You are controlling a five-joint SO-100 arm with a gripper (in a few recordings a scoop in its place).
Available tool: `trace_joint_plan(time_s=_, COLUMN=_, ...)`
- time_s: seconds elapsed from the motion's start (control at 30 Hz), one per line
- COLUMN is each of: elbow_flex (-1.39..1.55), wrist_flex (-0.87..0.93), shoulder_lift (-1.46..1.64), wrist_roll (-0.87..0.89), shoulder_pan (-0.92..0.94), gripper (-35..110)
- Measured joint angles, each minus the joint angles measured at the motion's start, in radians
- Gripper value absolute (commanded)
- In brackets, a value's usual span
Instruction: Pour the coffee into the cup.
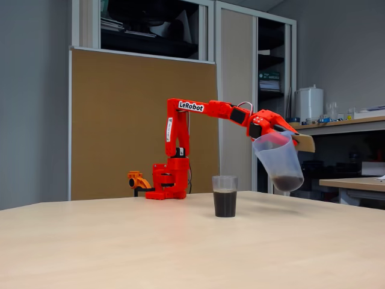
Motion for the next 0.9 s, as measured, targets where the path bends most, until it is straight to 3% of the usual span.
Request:
trace_joint_plan(time_s=0.27, elbow_flex=-0.156, wrist_flex=0.066, shoulder_lift=-0.137, wrist_roll=-0.222, shoulder_pan=-0.084, gripper=0)
trace_joint_plan(time_s=0.67, elbow_flex=-0.173, wrist_flex=0.127, shoulder_lift=-0.224, wrist_roll=-0.71, shoulder_pan=-0.15, gripper=0)
trace_joint_plan(time_s=0.9, elbow_flex=-0.184, wrist_flex=0.109, shoulder_lift=-0.264, wrist_roll=-0.842, shoulder_pan=-0.153, gripper=0)
